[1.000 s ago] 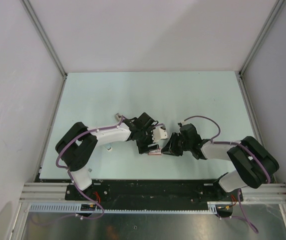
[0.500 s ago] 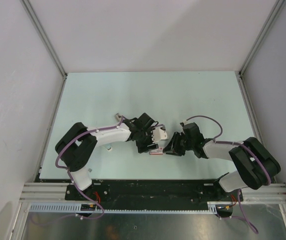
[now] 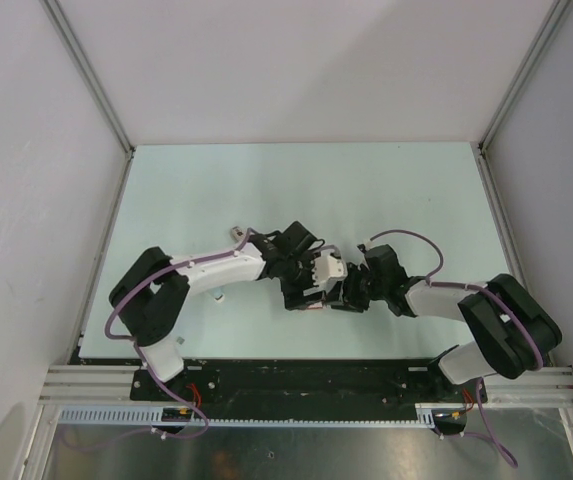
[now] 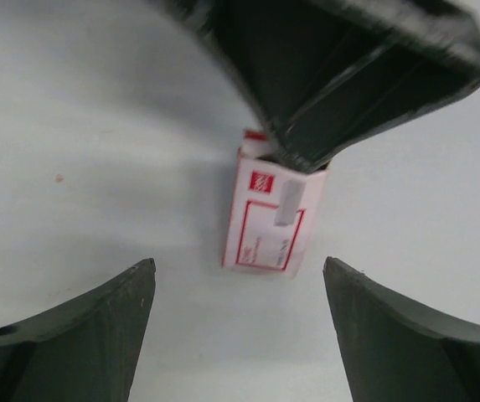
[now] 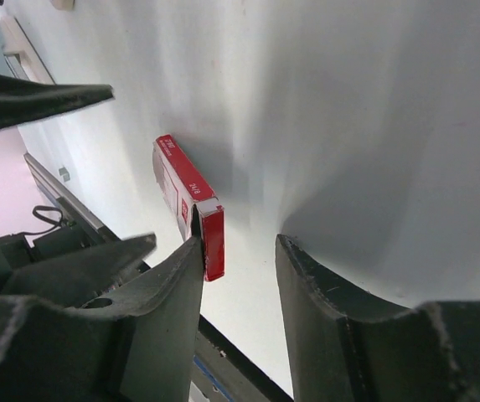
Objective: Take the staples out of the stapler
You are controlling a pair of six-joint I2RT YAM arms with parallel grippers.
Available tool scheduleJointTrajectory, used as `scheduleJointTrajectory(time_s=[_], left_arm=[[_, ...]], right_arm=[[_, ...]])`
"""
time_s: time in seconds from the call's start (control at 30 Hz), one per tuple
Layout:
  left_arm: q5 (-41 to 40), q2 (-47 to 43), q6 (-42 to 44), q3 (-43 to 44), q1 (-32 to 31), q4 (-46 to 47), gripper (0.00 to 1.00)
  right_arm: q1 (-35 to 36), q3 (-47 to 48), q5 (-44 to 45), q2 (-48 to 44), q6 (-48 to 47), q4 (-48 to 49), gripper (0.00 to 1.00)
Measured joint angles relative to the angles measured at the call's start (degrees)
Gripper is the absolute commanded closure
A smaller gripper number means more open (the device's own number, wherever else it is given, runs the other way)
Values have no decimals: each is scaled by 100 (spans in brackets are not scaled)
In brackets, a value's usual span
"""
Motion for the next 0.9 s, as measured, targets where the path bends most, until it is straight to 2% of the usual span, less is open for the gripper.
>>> scheduleJointTrajectory(time_s=[0.37, 0.53, 0.7, 0.9], left_arm=[[87, 520, 66, 136, -365, -68, 9], [-256, 623, 66, 315, -363, -94, 12], [-671, 789, 59, 501, -319, -81, 12], [-785, 793, 4, 509, -289, -83, 13]], right_arm=[[133, 39, 42, 33, 15, -11, 53], [138, 59, 48, 24, 11, -68, 52], [160, 61, 68, -166, -35, -431, 50], [111, 59, 101, -457, -181, -994, 50]])
